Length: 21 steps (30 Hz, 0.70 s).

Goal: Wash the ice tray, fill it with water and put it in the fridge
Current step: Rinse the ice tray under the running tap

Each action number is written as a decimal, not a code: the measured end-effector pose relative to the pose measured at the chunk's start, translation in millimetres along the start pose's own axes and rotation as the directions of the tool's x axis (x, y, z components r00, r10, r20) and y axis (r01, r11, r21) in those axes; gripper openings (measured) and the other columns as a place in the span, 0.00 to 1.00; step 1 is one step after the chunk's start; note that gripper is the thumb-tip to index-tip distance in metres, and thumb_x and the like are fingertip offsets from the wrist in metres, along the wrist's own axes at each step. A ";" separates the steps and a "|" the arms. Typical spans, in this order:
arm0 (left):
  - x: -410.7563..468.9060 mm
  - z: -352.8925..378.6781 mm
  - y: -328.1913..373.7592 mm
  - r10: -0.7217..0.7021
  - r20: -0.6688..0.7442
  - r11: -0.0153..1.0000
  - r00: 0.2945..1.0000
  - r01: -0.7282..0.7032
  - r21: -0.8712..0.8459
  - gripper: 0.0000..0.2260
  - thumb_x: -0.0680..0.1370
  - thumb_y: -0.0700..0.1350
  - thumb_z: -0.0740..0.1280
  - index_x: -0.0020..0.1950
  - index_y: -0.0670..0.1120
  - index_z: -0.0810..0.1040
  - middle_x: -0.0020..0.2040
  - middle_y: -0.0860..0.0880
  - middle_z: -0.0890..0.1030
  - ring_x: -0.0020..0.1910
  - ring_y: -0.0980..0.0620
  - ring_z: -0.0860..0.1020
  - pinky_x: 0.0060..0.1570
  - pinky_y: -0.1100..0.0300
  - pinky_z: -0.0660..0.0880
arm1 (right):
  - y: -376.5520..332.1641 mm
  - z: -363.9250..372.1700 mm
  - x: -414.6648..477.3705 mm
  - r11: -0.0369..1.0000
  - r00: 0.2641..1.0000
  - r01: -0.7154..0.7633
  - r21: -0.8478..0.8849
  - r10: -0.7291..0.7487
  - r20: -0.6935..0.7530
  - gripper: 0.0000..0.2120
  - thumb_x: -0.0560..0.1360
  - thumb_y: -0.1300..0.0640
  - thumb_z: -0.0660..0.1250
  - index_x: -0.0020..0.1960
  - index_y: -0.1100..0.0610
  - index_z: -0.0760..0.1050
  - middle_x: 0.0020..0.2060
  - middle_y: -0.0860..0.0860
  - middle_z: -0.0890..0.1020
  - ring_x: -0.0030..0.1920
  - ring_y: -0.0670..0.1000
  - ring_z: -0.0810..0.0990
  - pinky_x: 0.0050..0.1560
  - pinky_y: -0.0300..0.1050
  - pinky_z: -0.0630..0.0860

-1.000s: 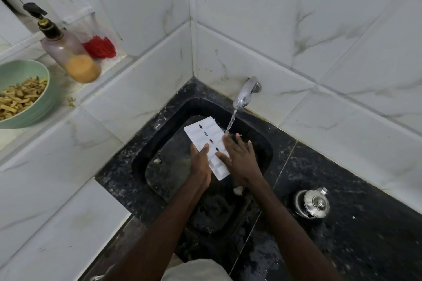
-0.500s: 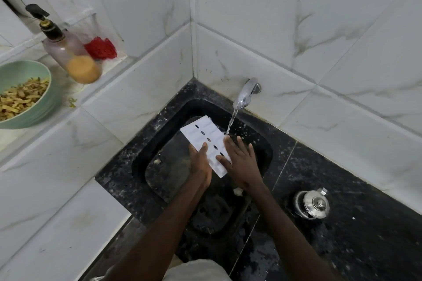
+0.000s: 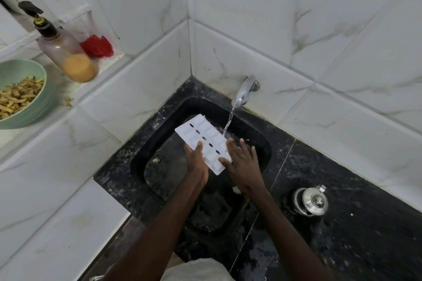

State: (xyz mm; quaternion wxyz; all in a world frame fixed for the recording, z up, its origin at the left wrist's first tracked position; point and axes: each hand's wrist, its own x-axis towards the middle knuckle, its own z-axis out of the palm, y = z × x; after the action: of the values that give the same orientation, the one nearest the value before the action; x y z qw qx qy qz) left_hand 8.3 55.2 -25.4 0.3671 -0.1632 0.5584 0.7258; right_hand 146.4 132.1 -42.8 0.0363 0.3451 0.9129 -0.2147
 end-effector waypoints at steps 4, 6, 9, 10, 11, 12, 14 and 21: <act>4.4 -0.2 3.5 0.016 -0.026 1.000 1.000 -0.016 -0.007 0.21 0.86 0.37 0.61 0.79 0.45 0.64 0.72 0.40 0.77 0.67 0.37 0.79 0.67 0.33 0.75 | -3.1 9.0 -9.2 0.993 0.993 0.116 -0.038 -0.115 0.018 0.36 0.83 0.28 0.41 0.85 0.45 0.51 0.83 0.41 0.50 0.84 0.47 0.37 0.83 0.60 0.37; 4.7 1.3 5.9 0.020 -0.022 1.000 1.000 -0.020 0.005 0.21 0.86 0.38 0.61 0.79 0.46 0.65 0.72 0.41 0.78 0.66 0.38 0.80 0.66 0.33 0.76 | 1.5 9.1 -11.0 0.998 0.999 0.054 -0.021 -0.054 -0.009 0.35 0.83 0.29 0.41 0.85 0.45 0.50 0.83 0.41 0.51 0.84 0.48 0.38 0.83 0.60 0.38; 3.0 3.9 10.5 0.019 -0.042 1.000 0.999 -0.019 0.004 0.21 0.86 0.39 0.61 0.79 0.47 0.65 0.72 0.43 0.78 0.66 0.39 0.80 0.65 0.34 0.77 | -6.3 12.7 -12.9 0.999 0.999 0.051 0.003 -0.051 0.005 0.35 0.84 0.30 0.43 0.85 0.45 0.48 0.83 0.41 0.48 0.84 0.47 0.37 0.83 0.58 0.38; 3.5 3.7 11.4 0.019 -0.048 1.000 0.999 -0.019 -0.009 0.21 0.86 0.39 0.61 0.79 0.47 0.64 0.72 0.43 0.78 0.65 0.39 0.80 0.64 0.35 0.78 | -9.2 15.2 -13.5 0.997 0.997 0.081 -0.011 -0.081 0.009 0.35 0.83 0.29 0.43 0.85 0.45 0.48 0.83 0.41 0.47 0.84 0.47 0.37 0.83 0.58 0.37; 4.0 3.2 12.5 0.016 -0.049 1.000 0.999 -0.017 -0.022 0.21 0.86 0.39 0.61 0.79 0.47 0.64 0.72 0.43 0.78 0.64 0.39 0.81 0.62 0.37 0.79 | -9.6 16.1 -13.2 0.996 0.996 0.090 -0.019 -0.090 -0.002 0.35 0.83 0.29 0.42 0.85 0.45 0.48 0.83 0.40 0.47 0.84 0.46 0.37 0.83 0.57 0.37; 4.6 2.5 13.5 0.012 -0.047 0.999 0.999 -0.014 -0.035 0.21 0.87 0.39 0.61 0.80 0.47 0.64 0.71 0.43 0.78 0.63 0.40 0.81 0.59 0.40 0.81 | -8.3 14.3 -12.2 0.998 0.998 0.065 -0.007 -0.065 -0.023 0.35 0.83 0.29 0.41 0.85 0.45 0.48 0.82 0.40 0.47 0.84 0.47 0.37 0.83 0.57 0.37; 6.2 1.3 14.9 0.021 -0.044 0.998 0.999 -0.023 -0.051 0.22 0.87 0.40 0.61 0.80 0.47 0.62 0.73 0.42 0.77 0.64 0.40 0.81 0.60 0.41 0.80 | -4.9 8.5 -8.0 0.998 0.998 -0.035 0.056 0.038 -0.056 0.36 0.83 0.29 0.39 0.85 0.45 0.50 0.82 0.39 0.47 0.84 0.47 0.39 0.83 0.55 0.36; 10.6 1.1 8.4 0.016 -0.086 0.995 0.996 -0.024 -0.092 0.23 0.88 0.40 0.59 0.82 0.46 0.58 0.75 0.41 0.73 0.69 0.38 0.77 0.70 0.36 0.73 | -31.6 1.9 6.4 0.639 0.924 -0.288 0.713 0.380 0.032 0.27 0.85 0.39 0.58 0.79 0.51 0.69 0.77 0.50 0.73 0.75 0.50 0.72 0.77 0.47 0.64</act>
State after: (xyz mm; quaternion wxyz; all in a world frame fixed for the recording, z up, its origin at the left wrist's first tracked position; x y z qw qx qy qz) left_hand -4.7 59.0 -26.1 0.3277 -0.2054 0.5408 0.7470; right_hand 121.0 114.1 -34.3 -0.1147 0.5073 0.6809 -0.5156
